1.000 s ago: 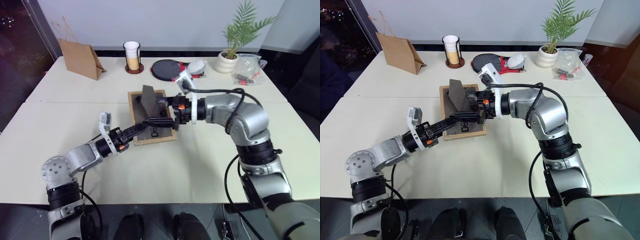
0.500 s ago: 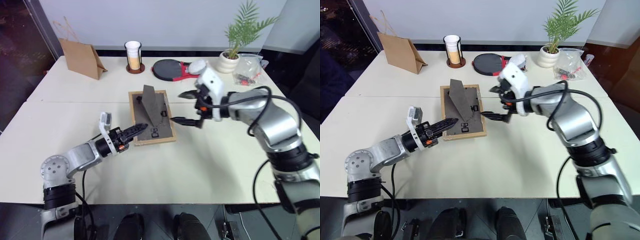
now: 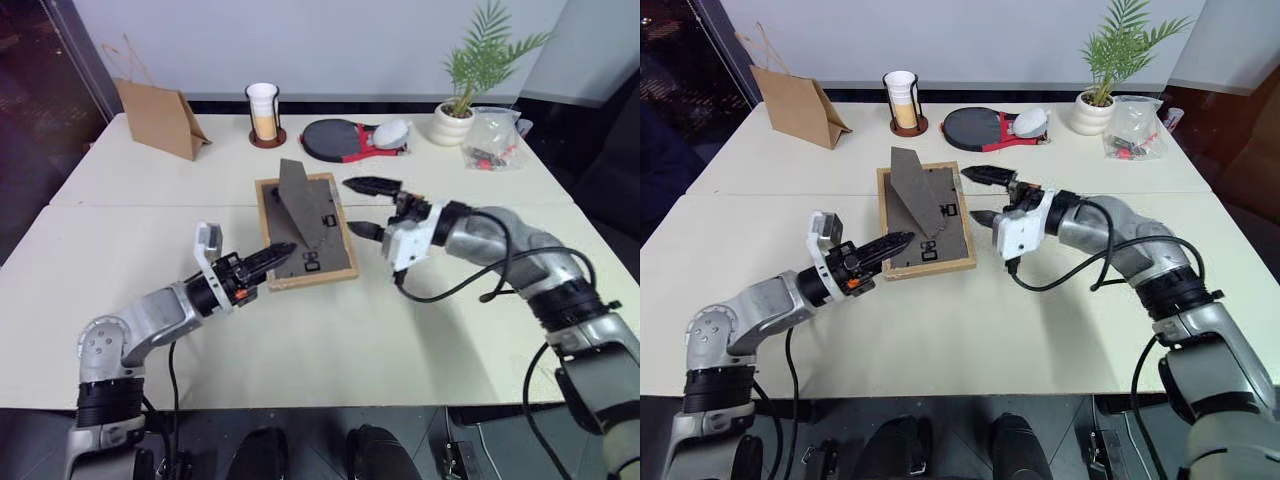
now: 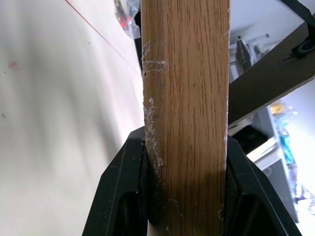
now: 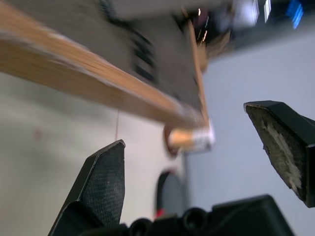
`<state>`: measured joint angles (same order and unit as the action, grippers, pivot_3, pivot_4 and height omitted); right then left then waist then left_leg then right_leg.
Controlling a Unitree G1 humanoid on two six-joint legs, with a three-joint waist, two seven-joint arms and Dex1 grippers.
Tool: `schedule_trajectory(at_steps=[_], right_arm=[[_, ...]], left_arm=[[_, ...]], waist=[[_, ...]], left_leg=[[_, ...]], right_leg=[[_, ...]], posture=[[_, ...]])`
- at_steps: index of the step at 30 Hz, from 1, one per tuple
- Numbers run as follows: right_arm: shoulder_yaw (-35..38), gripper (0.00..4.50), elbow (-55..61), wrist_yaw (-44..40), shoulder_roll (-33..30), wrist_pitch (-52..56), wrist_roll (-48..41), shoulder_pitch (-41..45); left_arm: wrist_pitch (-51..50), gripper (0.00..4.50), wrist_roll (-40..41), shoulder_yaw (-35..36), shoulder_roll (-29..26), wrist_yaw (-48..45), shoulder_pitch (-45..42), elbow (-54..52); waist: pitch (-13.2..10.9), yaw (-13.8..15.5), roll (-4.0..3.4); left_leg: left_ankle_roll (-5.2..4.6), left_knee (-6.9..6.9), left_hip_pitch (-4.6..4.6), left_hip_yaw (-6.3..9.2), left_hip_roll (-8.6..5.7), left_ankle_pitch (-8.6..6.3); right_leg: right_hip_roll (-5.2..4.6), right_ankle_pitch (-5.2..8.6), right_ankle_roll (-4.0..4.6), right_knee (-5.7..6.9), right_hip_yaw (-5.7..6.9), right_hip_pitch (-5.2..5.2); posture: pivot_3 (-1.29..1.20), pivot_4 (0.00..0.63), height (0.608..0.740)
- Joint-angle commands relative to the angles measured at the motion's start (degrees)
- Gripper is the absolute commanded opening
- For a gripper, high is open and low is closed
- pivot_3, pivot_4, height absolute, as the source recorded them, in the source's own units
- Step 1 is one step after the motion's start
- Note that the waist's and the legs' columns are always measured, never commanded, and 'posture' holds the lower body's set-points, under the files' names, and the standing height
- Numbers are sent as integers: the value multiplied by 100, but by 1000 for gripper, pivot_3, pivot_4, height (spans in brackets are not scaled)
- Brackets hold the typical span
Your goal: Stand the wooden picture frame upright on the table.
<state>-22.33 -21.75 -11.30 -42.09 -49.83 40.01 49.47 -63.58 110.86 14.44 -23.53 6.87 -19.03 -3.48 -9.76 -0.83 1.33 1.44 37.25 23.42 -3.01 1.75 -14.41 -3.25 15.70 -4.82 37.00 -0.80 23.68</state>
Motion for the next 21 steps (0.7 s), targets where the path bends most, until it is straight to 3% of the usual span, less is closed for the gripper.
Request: schedule_trajectory(at_steps=[1,8,11,16,20,21], right_arm=[[-106,4424,-441,1074,196,-428,823,455],[-625,4424,-1453,2313,578,-531,1813,1153],[-818,3600,-1820,2601,660,-556,1996,1345],[-1039,1240,-2071,2940,662,-656,2147,1499],[-1103,1143,-2173,2959,663,-715,2064,1542],[-1077,1143,-2188,2915,665,-739,1972,1534]], left_arm=[[65,1048,214,-1,12,-59,-28,-298],[91,1048,214,-98,7,-66,218,-545],[123,1048,214,-115,-24,-79,314,-621],[190,1048,214,-116,-56,-83,370,-680],[245,1048,214,-157,-216,-110,388,-720],[223,1548,214,-174,-335,-158,383,-723]], waist=[[0,1,0],[0,-9,1],[0,-7,1],[-1,-6,1],[-1,-18,1],[-1,-21,1]], left_leg=[[1,0,0,0,0,1],[6,-1,-2,3,3,4],[6,0,-1,3,3,4],[5,1,0,3,1,4],[5,0,-4,6,3,4],[5,0,-4,6,3,4]], right_leg=[[0,0,0,0,0,0],[2,0,0,3,0,-1],[1,0,0,2,0,-3],[0,0,0,2,-1,-3],[2,0,-1,5,0,-6],[3,0,-1,5,0,-6]], posture=[[0,150,740],[0,150,740],[0,150,740],[0,150,740],[0,150,740],[0,150,740]])
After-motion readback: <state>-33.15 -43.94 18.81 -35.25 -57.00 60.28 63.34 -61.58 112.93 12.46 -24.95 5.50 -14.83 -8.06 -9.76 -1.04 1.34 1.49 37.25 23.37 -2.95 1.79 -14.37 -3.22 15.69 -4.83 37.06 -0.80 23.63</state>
